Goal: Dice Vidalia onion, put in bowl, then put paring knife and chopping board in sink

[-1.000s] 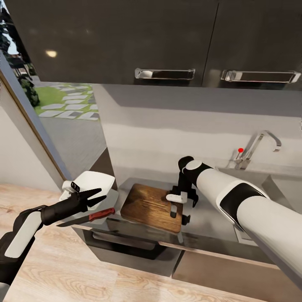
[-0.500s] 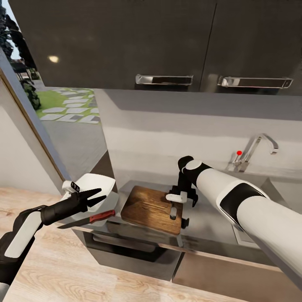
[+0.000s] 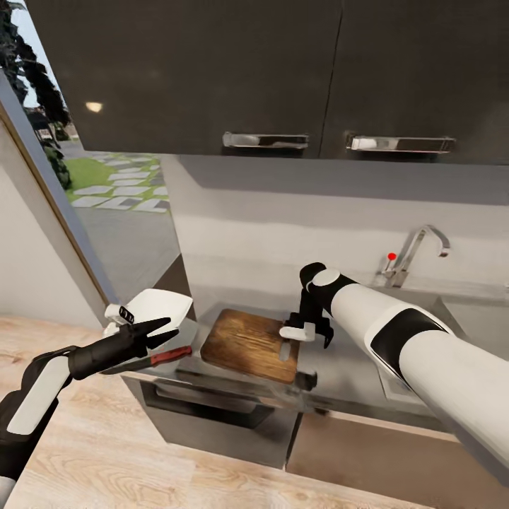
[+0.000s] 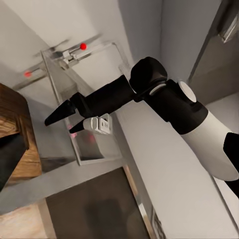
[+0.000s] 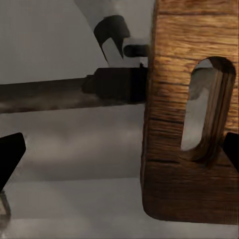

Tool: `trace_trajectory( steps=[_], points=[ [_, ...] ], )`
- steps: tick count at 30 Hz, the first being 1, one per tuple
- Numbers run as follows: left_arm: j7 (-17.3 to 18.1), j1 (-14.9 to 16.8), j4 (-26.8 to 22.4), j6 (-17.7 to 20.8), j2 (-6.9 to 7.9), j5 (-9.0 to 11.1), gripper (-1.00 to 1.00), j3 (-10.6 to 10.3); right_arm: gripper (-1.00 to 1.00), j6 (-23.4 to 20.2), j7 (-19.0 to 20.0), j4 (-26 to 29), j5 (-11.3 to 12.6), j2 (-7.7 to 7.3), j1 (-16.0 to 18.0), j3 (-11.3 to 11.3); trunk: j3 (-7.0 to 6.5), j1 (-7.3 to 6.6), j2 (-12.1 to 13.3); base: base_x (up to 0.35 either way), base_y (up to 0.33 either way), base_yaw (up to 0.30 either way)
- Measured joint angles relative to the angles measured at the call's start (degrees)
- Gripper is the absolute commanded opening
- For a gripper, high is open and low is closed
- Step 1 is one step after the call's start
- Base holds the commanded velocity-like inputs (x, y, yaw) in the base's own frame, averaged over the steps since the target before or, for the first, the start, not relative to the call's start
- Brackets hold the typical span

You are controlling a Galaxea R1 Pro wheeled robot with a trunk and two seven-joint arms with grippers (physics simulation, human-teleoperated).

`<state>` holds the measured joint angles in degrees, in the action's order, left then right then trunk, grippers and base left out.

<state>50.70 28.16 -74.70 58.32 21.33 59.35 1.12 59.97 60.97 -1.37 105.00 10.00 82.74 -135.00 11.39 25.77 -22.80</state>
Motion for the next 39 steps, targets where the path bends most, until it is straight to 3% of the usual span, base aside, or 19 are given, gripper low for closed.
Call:
trace_trajectory(
  steps=[22,39],
  points=[
    [0.0,0.0,0.0,0.1,0.02,0.0,1.0,0.0,1.0,0.0,0.0,0.0,-0.1,0.0,0.0,0.0,-1.85,0.01,0.0,-0.323,-0.094,0.0],
    [0.0,0.0,0.0,0.1,0.11,0.0,1.0,0.0,1.0,0.0,0.1,0.0,-0.1,-0.01,0.0,0.0,-2.94,0.0,0.0,-0.308,0.176,0.037]
  ],
)
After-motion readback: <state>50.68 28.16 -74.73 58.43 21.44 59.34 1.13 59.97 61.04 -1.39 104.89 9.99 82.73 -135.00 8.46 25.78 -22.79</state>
